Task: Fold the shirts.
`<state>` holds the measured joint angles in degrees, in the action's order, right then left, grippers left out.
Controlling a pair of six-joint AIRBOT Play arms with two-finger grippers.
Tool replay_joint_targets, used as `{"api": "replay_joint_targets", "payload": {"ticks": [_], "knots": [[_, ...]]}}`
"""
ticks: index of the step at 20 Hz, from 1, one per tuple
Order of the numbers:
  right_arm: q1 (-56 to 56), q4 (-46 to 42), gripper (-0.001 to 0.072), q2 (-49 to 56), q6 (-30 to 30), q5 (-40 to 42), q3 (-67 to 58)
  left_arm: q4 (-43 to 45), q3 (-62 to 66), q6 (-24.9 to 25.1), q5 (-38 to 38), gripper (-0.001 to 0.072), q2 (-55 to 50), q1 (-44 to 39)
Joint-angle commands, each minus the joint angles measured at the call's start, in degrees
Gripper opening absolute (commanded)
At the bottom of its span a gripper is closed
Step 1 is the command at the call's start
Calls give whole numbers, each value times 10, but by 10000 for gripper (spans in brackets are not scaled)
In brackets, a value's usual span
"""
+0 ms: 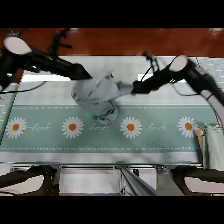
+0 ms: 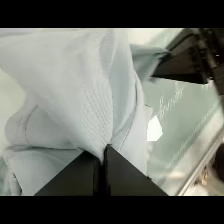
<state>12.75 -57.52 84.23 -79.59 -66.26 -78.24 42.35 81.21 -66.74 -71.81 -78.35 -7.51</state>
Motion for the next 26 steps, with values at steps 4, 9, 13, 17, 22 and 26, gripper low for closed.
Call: {"api": "replay_joint_targets", "payload": {"ticks": [4,9,13,17,22,26], "knots": [[-91,-64,26,-125,-9,-54,-289,-25,52,-36,81,23,179,97],[-97,-75,26,-282,24,-68,-332,-25,52,-49,62,23,324,110],[-97,-82,26,-358,37,-143,-332,-23,44,-78,-46,22,393,106],[-97,-157,26,-409,7,-188,-310,127,-24,-185,-73,22,488,106],[-97,-240,27,-450,-29,-212,-201,227,-234,-300,-74,23,623,106],[-97,-234,26,-423,-39,-171,-45,165,-463,-282,-72,23,646,106]]}}
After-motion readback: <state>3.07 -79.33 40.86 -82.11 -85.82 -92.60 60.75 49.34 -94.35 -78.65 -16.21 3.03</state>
